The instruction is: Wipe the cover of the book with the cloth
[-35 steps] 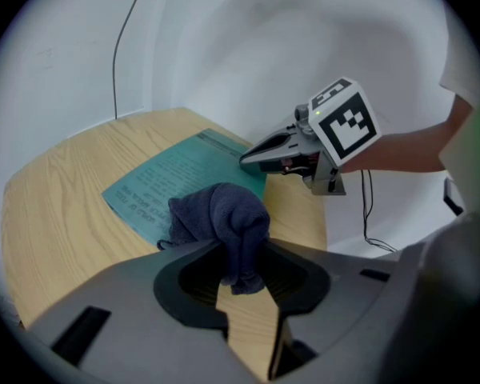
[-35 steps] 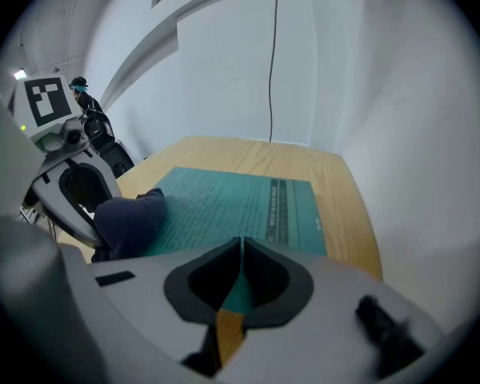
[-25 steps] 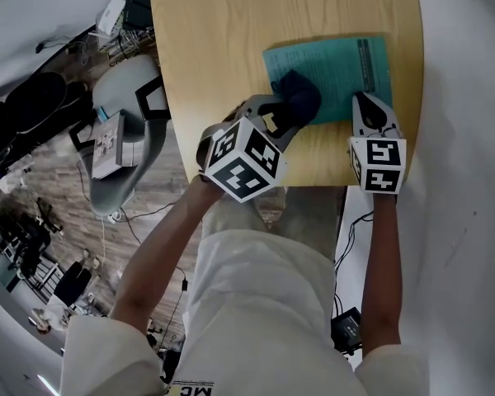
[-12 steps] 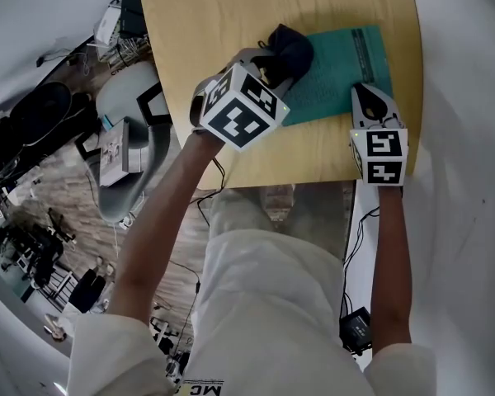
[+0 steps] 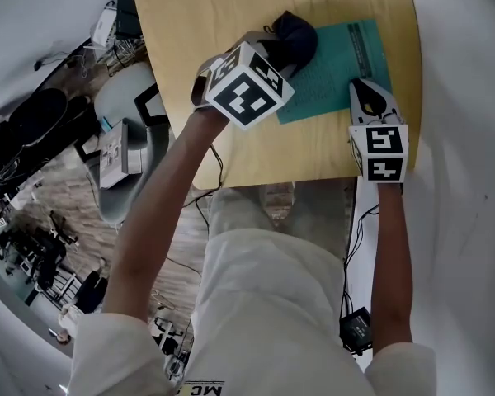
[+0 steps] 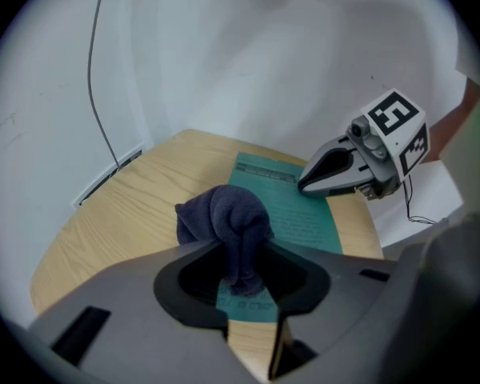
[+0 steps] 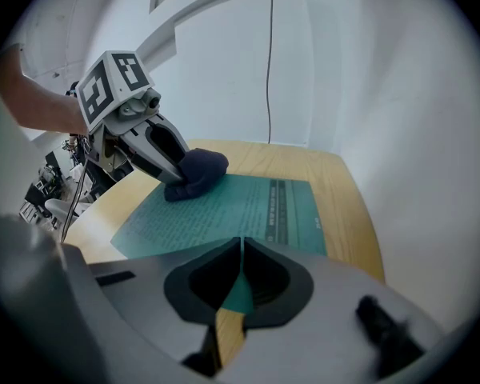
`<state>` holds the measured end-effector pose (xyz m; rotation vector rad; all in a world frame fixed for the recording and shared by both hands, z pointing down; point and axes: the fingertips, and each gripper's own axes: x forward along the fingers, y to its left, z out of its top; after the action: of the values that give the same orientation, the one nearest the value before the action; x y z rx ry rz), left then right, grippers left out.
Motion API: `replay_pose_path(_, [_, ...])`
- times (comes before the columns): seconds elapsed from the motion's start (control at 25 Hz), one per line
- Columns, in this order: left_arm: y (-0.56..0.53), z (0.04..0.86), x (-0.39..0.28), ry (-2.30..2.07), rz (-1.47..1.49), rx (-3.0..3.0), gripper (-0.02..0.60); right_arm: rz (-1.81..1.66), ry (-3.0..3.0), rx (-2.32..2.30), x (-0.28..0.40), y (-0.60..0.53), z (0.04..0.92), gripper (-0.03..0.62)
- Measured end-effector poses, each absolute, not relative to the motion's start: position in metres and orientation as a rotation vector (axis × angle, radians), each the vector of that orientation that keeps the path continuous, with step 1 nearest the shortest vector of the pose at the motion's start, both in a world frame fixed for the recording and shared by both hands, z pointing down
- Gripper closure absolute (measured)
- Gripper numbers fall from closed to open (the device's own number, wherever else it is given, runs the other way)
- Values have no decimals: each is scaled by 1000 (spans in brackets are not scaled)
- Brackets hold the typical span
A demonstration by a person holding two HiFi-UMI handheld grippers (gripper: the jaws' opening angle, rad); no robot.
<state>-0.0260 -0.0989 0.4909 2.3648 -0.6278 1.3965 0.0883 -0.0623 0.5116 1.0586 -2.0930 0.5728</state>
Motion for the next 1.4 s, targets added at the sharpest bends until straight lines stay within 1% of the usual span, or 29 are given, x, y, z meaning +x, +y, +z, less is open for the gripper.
replay_pose_path(0.68, [-42,497,17,-456,1368,2384,449,583,-2110,1079,93,-63,513,559])
replay_pose_path(1.12, [3,497,35,-352,1367,2395,448,757,-2158,1093,101,-66,512,559])
replay_pose_path(1.4, [21,489,40,-321,1365,2410,448,714,-2178,1090,102,-68,500,559])
